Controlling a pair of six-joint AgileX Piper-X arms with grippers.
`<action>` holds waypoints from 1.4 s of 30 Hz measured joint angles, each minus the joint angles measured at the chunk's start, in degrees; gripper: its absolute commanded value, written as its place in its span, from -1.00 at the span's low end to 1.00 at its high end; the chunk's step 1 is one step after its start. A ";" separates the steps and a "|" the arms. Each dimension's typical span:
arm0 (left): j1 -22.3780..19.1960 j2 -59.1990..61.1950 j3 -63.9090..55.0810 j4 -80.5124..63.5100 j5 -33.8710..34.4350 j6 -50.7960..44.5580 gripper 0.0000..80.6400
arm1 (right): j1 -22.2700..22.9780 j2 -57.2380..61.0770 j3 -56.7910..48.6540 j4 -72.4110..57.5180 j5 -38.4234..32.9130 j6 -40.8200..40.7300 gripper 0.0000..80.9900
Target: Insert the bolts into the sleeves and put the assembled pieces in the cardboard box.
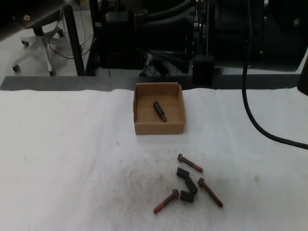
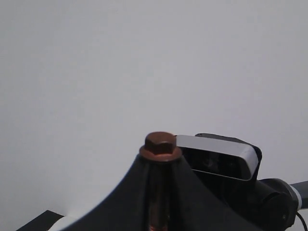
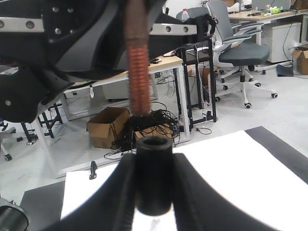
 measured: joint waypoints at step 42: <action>1.33 0.00 0.00 7.08 0.00 6.45 -1.00 | 0.04 0.00 0.00 0.22 0.00 0.00 -0.98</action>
